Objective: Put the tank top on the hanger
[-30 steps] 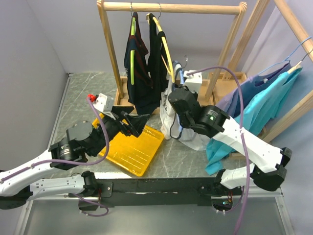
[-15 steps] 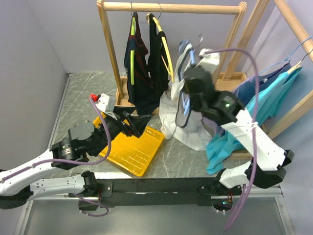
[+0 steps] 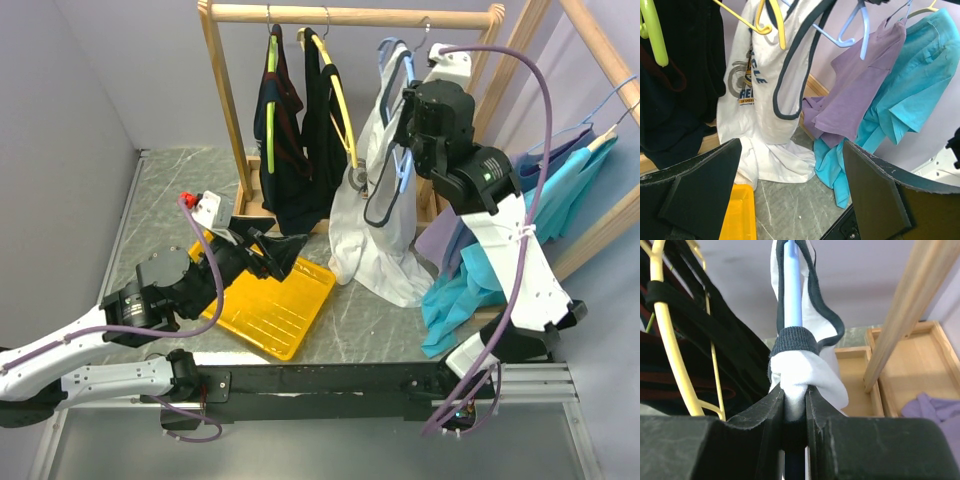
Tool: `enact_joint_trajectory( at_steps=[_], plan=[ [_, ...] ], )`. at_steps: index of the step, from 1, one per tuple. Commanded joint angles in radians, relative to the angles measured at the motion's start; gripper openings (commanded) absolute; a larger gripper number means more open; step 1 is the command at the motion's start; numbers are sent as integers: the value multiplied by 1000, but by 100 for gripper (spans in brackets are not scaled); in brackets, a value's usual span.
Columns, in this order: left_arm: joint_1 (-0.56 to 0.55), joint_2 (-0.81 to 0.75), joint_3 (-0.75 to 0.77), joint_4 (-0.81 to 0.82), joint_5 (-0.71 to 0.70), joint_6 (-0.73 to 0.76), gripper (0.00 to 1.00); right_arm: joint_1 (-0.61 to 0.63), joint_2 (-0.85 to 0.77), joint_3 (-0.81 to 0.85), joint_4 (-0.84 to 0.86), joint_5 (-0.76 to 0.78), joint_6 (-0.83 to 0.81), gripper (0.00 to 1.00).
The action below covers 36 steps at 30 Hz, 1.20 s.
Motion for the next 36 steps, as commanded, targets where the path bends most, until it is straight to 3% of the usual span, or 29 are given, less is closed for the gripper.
enact_joint_trajectory(
  at_steps=[1, 19, 28, 36],
  plan=[
    [-4, -10, 34, 23, -2, 0, 89, -16, 23, 110, 75, -105, -93, 0],
    [-4, -55, 11, 23, -20, 3, 89, -64, 43, 77, 193, -149, -167, 0],
    [-2, -50, 7, 25, -14, -5, 89, -93, 137, 179, 169, -141, -190, 0],
    [-2, -49, 5, 22, -14, -10, 89, -122, 138, 100, 192, -167, -158, 0]
  ],
)
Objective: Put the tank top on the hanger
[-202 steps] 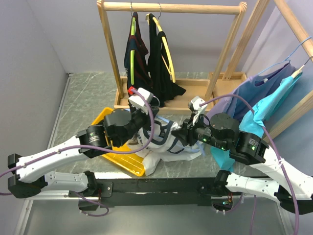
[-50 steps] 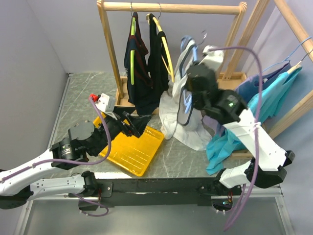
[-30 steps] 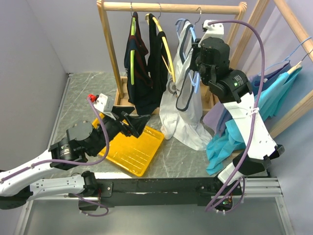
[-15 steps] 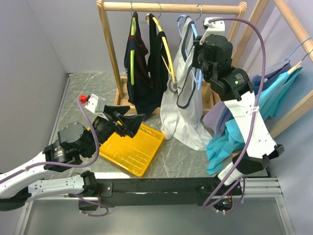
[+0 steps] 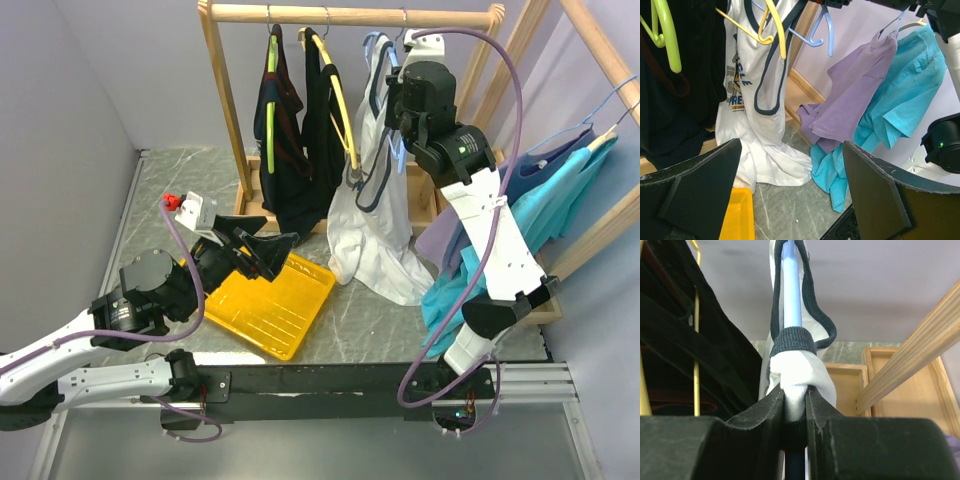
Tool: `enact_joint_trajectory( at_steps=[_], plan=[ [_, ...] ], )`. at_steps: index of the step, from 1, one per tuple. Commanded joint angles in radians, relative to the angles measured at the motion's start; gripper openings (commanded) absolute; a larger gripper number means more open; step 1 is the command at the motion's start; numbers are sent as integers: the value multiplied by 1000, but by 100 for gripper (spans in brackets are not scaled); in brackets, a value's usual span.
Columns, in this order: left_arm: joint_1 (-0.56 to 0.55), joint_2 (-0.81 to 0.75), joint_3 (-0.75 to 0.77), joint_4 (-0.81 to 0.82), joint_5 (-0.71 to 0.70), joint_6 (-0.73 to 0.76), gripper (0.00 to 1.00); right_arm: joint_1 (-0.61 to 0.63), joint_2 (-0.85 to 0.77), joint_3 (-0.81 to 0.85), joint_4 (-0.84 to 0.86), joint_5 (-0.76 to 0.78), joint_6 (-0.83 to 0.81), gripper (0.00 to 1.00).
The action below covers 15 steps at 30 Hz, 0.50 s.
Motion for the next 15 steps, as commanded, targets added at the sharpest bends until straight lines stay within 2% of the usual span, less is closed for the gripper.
enact_joint_trajectory(
  at_steps=[1, 8, 11, 12, 14, 15],
  plan=[
    [-4, 0, 5, 26, -10, -10, 89, -16, -28, -9, 116, -9, 14, 0],
    [-2, 11, -18, 29, -20, -16, 89, -16, -68, -66, 98, -23, 56, 1],
    [-2, 23, -26, 35, -19, -19, 90, -16, -99, -89, 77, -34, 94, 13],
    [-4, 29, -29, 35, -19, -20, 91, -16, -109, -98, 72, -38, 106, 22],
    [-4, 43, -34, 36, -24, -20, 92, -16, -149, -133, 63, -58, 131, 32],
    [-4, 49, -37, 43, -24, -23, 93, -16, -166, -147, 61, -70, 154, 42]
  ],
)
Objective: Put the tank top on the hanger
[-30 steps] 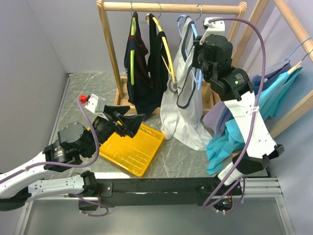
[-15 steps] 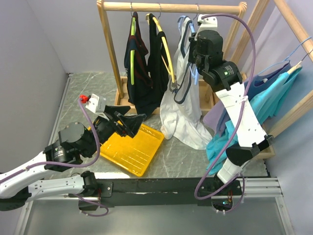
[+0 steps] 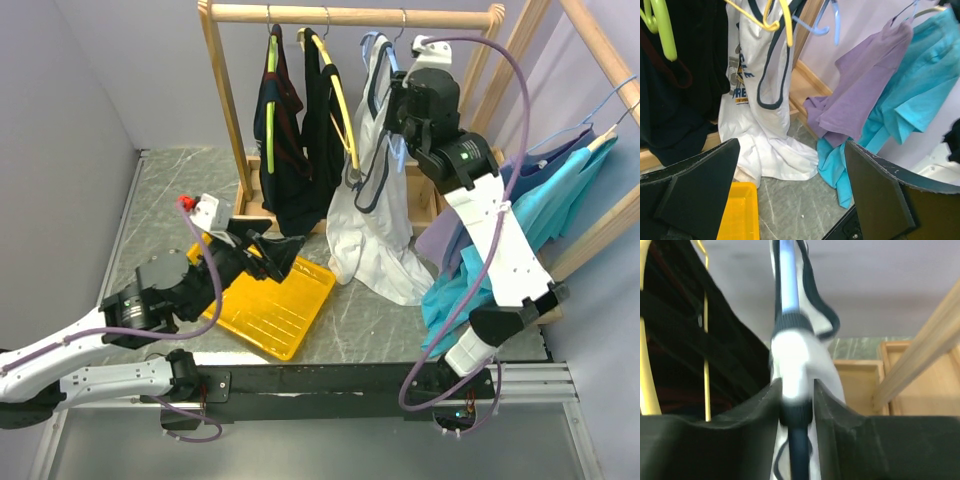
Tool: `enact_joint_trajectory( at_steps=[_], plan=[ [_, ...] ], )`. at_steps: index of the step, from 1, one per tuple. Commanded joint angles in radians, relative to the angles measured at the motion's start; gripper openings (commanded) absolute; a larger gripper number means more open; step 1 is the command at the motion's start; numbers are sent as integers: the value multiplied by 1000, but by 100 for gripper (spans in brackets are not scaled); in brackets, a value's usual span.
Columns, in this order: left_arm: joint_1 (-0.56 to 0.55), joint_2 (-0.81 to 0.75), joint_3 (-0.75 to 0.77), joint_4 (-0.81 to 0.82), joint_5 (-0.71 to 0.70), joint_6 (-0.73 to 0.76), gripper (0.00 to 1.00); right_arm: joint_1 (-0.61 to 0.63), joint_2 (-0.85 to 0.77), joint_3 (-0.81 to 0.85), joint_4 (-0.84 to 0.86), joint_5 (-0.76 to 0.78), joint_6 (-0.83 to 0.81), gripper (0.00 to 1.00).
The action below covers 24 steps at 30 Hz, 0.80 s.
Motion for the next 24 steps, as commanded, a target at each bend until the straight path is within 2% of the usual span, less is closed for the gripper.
enact_joint_trajectory(
  at_steps=[1, 3, 9, 16, 19, 24],
  plan=[
    [-2, 30, -15, 40, -17, -20, 94, -4, -150, -62, -9, -49, 86, 46],
    [-4, 54, -18, 40, -23, -24, 95, -3, -179, -81, -24, -78, 122, 58],
    [4, 166, -26, 58, -45, -52, 98, 8, -325, -206, -46, -162, 185, 77],
    [64, 439, 32, 60, 20, -126, 99, 51, -553, -442, -46, -225, 224, 80],
    [87, 681, 132, 9, 50, -152, 99, 75, -624, -507, -50, -231, 233, 80],
    [111, 961, 356, -87, 37, -192, 99, 160, -691, -577, -70, -198, 228, 82]
  ],
)
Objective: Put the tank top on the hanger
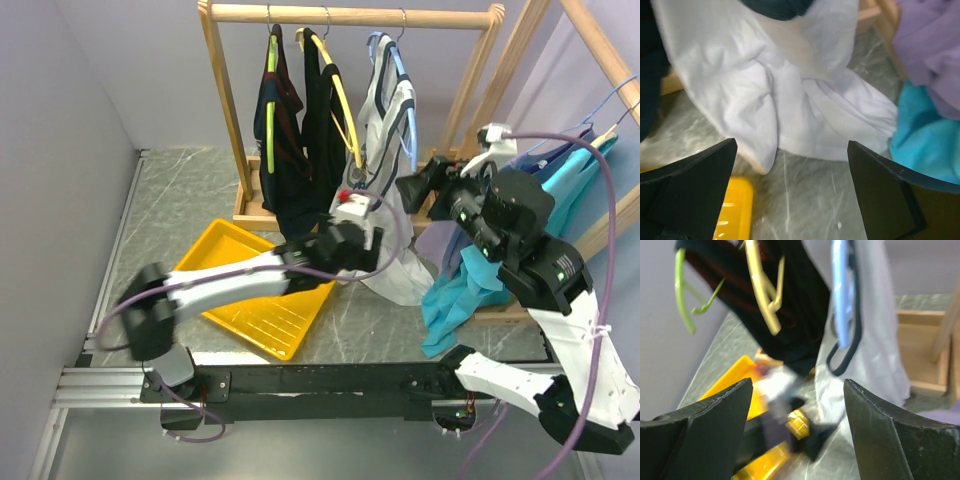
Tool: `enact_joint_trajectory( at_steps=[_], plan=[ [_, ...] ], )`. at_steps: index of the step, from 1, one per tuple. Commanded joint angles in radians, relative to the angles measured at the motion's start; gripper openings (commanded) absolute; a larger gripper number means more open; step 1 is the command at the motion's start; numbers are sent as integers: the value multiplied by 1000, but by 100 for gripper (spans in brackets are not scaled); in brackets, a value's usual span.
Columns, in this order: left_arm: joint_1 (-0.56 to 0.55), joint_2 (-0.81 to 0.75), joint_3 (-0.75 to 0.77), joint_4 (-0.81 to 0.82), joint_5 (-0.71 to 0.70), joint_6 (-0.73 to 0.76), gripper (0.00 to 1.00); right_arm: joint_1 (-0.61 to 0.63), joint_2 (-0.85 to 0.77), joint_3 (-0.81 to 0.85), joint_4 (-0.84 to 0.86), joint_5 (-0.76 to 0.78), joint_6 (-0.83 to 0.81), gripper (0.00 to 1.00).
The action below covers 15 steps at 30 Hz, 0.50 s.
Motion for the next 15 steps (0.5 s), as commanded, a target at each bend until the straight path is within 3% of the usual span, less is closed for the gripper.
enact_joint_trajectory(
  at_steps=[1, 6, 15],
  plan=[
    [22, 206, 190, -77, 8, -78, 99, 83, -52, -43, -11, 34, 7, 82],
    [61, 355, 261, -128, -29, -131, 99, 115, -94, -77, -26, 39, -3, 82],
    [70, 461, 260, -88, 79, -156, 99, 123, -160, -152, -16, 34, -8, 82]
  ],
)
